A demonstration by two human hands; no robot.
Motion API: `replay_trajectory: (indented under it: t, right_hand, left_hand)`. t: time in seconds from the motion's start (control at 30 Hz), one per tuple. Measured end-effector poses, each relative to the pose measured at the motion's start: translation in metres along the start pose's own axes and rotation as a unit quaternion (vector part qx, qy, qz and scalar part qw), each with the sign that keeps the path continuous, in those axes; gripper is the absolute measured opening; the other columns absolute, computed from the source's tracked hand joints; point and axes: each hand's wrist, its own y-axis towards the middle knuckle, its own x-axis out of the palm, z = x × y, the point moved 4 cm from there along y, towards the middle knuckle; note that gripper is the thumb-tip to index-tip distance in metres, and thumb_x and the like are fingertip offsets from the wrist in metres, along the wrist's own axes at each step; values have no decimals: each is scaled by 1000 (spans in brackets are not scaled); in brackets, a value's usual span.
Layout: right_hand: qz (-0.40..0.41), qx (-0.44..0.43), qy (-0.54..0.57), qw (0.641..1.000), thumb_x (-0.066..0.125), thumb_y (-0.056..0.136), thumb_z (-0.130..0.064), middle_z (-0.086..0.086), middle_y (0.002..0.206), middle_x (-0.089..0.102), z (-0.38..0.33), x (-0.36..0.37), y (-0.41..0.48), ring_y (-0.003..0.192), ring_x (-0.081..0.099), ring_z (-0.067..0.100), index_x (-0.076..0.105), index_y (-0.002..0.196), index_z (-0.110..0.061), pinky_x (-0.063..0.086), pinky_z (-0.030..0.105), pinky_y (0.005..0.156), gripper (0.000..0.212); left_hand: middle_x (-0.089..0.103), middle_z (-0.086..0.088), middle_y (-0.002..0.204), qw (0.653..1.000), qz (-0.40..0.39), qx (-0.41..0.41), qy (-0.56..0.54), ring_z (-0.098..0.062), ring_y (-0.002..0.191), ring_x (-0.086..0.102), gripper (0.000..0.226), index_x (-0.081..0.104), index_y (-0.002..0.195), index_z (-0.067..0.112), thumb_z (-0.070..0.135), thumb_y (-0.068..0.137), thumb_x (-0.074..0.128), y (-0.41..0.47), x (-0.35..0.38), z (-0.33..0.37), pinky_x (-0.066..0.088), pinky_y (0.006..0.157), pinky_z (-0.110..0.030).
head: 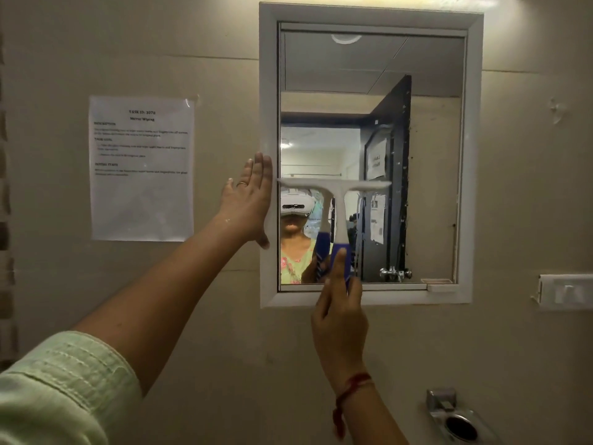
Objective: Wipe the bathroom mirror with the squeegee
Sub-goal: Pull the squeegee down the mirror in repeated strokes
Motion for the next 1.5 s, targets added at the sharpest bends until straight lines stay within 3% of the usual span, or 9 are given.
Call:
replay_trajectory:
  t: [0.1, 0.2, 0.37, 0.53, 0.63, 0.73, 0.87, 1.2, 1.5]
  right_hand:
    - [39, -17, 6, 999, 35, 93, -24, 16, 98, 52, -14, -4, 45, 58, 51, 14, 15, 144, -20, 51, 26, 52, 55]
    - [48, -28, 10, 998, 42, 93, -18, 14, 96, 51, -19, -3, 68, 61, 46, 8, 18, 145, -17, 44, 19, 54, 57]
    - [23, -26, 16, 999, 41, 94, -21, 14, 97, 52, 0, 4, 24, 61, 51, 11, 14, 144, -22, 51, 22, 55, 57]
    - [-32, 6, 29, 999, 56, 85, -5, 9, 95, 52, 20, 5, -42, 53, 49, 10, 7, 145, -31, 51, 18, 49, 82]
    - [-10, -6, 32, 999, 49, 89, -12, 9, 95, 51, 11, -1, -24, 57, 47, 7, 10, 145, -28, 49, 16, 52, 70]
    - [17, -17, 30, 999, 33, 92, -26, 13, 97, 51, -2, -6, 19, 60, 50, 10, 9, 144, -28, 53, 24, 54, 57]
    - [5, -24, 27, 999, 33, 92, -23, 14, 100, 49, -5, -4, 32, 64, 54, 17, 5, 144, -28, 56, 33, 55, 59]
    - [-26, 0, 23, 999, 39, 93, -23, 7, 93, 48, 12, -5, -46, 52, 40, 3, 4, 145, -32, 39, 8, 51, 63]
    - [2, -6, 12, 1000, 29, 93, -31, 7, 92, 48, 8, -5, -11, 55, 43, 6, 8, 145, -29, 47, 18, 51, 56]
  left_hand:
    - [-33, -10, 150, 1000, 0, -5, -2, -28, 142, -20, 150, -34, 138, 9, 42, 53, 86, -4, 6, 2, 8, 117, -51]
    - [-33, -9, 151, 1000, 4, -4, -5, -28, 142, -20, 148, -33, 138, 10, 41, 54, 85, -6, 8, 1, 8, 117, -51]
    - [-33, -9, 151, 1000, 9, -2, -6, -28, 142, -20, 147, -34, 138, 10, 40, 55, 84, -5, 9, 1, 7, 116, -49]
    - [-33, -10, 150, 1000, 7, -1, 2, -29, 142, -19, 146, -36, 136, 9, 40, 57, 84, -7, 12, 1, 9, 116, -48]
    - [-33, -10, 150, 1000, 5, 0, -1, -29, 142, -20, 146, -35, 136, 9, 39, 58, 84, -8, 11, 2, 9, 117, -49]
    - [-32, -10, 150, 1000, 4, -2, 4, -29, 142, -19, 146, -34, 137, 9, 40, 57, 84, -8, 11, 2, 10, 117, -49]
    - [-31, -10, 151, 1000, 6, -4, 3, -29, 142, -18, 146, -33, 138, 9, 41, 57, 84, -8, 11, 3, 10, 117, -48]
    - [-29, -11, 152, 1000, -3, 3, 2, -28, 143, -17, 140, -29, 140, 7, 39, 61, 82, -15, 14, 2, 11, 117, -48]
    - [-29, -11, 152, 1000, -4, 7, -2, -29, 143, -17, 139, -29, 140, 7, 39, 62, 81, -19, 15, 3, 11, 117, -49]
